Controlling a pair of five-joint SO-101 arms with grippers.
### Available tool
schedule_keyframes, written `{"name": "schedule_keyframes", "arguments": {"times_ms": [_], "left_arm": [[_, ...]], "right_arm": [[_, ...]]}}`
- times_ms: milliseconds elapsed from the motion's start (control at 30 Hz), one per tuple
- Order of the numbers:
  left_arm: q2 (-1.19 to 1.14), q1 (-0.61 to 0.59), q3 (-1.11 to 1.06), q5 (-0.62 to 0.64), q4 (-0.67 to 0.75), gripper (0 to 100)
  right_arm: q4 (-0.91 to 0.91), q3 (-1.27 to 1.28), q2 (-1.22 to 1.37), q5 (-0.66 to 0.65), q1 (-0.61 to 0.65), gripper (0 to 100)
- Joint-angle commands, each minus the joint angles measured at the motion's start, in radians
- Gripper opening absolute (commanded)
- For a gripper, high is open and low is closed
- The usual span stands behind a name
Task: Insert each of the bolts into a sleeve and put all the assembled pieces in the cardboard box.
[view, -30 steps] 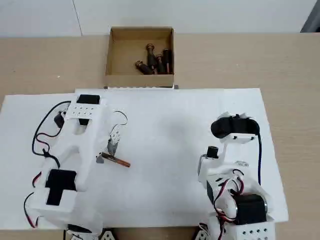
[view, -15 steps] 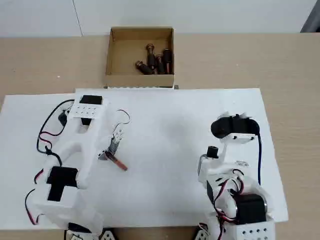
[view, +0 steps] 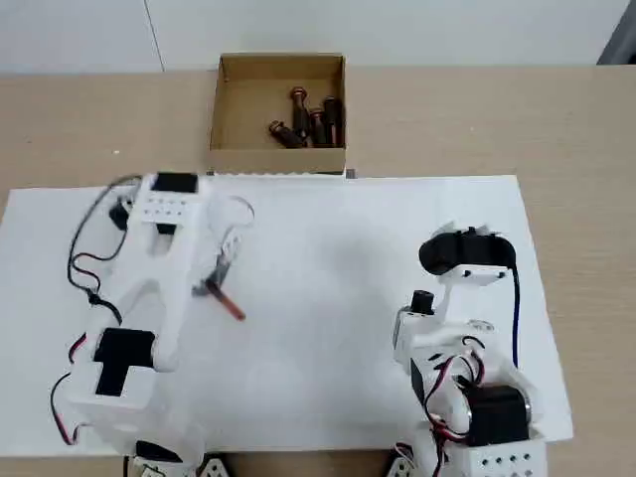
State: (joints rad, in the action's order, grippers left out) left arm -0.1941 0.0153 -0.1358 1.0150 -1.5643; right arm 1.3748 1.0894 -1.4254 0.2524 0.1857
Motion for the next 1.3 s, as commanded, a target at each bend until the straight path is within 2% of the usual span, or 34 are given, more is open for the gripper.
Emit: {"name": "schedule_keyframes", "arguments": {"times_ms": [0,133,333,400,533,700,833,1033,1167,1267], "left_arm": [[0.011,0.023,0.182,-0.071,-0.098,1],[0.011,0.066,0.374,-0.169,-0.189,1],[0.081,0.092,0.591,-0.356,-0.189,1],[0.137,0.109,0.61,-0.408,-0.187,1],[0.276,0.166,0.587,-0.419,-0.189,1],[0.496,0.213,0.478,-0.433,-0.189,1],[0.669,0.207,0.332,-0.555,-0.166,1],[0.89,0.132,0.073,-0.629,-0.025,1],[1.008,0.101,-0.114,-0.635,0.072,1],[1.114,0.084,-0.268,-0.664,0.161,1]], "right_arm": [[-0.024,-0.044,-0.007,-0.008,-0.004,0.3],[-0.024,-0.083,-0.007,-0.012,-0.002,0.3],[-0.022,-0.091,-0.007,-0.074,-0.004,0.3],[-0.022,-0.091,-0.008,-0.081,-0.004,0.3],[-0.021,-0.091,-0.008,-0.087,-0.004,0.3],[-0.015,-0.091,-0.008,-0.087,-0.004,0.3],[-0.015,-0.091,-0.025,-0.11,0.001,0.3],[-0.025,-0.084,-0.13,-0.166,0.004,0.3],[-0.031,-0.083,-0.156,-0.173,0.007,0.3],[-0.03,-0.081,-0.162,-0.172,0.065,0.3]]}}
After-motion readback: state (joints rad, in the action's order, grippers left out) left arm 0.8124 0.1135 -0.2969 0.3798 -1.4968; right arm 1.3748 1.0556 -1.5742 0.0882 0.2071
